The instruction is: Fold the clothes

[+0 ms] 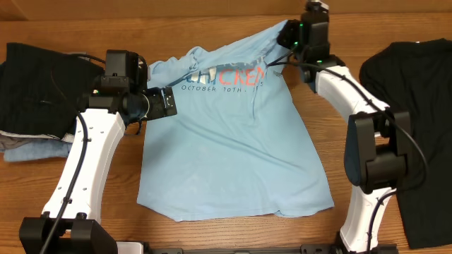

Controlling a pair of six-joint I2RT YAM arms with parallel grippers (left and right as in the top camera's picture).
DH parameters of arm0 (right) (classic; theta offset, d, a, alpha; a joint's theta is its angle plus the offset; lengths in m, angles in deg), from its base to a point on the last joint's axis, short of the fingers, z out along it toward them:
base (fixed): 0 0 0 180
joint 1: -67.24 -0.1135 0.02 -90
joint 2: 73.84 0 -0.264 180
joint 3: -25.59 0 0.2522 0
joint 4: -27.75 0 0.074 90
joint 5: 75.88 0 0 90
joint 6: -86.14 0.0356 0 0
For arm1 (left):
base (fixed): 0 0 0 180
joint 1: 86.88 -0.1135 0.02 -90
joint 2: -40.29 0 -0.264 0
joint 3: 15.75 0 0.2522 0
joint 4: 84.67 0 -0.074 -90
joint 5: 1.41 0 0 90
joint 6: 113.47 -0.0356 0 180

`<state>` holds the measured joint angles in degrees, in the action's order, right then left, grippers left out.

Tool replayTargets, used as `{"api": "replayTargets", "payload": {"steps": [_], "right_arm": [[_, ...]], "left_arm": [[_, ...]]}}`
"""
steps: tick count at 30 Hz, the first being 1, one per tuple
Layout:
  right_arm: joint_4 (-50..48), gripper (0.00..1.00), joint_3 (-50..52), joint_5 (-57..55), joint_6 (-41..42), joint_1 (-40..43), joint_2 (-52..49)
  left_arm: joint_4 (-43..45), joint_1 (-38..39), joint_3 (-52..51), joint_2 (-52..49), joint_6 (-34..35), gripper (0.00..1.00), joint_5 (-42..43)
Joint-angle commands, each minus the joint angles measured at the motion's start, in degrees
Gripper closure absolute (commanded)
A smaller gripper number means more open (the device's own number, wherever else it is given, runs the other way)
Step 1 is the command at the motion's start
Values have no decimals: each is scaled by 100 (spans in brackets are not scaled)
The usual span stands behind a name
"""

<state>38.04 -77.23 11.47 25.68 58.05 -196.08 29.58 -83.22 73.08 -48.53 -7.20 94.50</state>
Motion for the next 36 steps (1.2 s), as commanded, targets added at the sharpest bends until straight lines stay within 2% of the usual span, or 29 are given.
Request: {"api": "replayTargets", "payload": {"steps": [1, 4, 5, 6, 10, 16, 18, 19, 20, 21, 23, 27, 32, 36], "right_arm": [[-81, 96, -131, -11, 225, 278, -133], [-179, 76, -262, 544, 190, 501, -133], [-96, 65, -396, 839, 157, 584, -133], [68, 49, -581, 1167, 157, 673, -122], [1456, 17, -1469, 2098, -111, 938, -120], [6057, 8, -2975, 2151, -1261, 1165, -66], [7403, 22, -3123, 1939, -1504, 1167, -48], [7993, 38, -3121, 1827, -1506, 1167, -46], [8494, 86, -3084, 1753, -1506, 1167, -48], [8900, 96, -3018, 1698, -1502, 1156, -48], [9457, 96, -2839, 1685, -1458, 1119, -48], [9814, 96, -2260, 1687, -1419, 942, -48], [9359, 96, -960, 1801, -911, 557, -48], [9007, 96, -289, 1816, -643, 168, -48]], "left_arm": [[17, 11, 105, 76, -107, 0, -55], [17, 11, 105, 76, -107, 0, -55], [15, 11, 105, 76, -107, 0, -55], [15, 11, 105, 76, -107, 0, -55], [17, 11, 105, 76, -107, 0, -55], [17, 11, 105, 76, -107, 0, -55], [15, 11, 105, 76, -107, 0, -55], [17, 11, 105, 76, -107, 0, -55], [17, 11, 105, 76, -107, 0, -55], [17, 11, 105, 76, -107, 0, -55], [17, 11, 105, 76, -107, 0, -55], [17, 11, 105, 76, -107, 0, -55], [17, 11, 105, 76, -107, 0, -55], [15, 11, 105, 76, -107, 0, -55]]}}
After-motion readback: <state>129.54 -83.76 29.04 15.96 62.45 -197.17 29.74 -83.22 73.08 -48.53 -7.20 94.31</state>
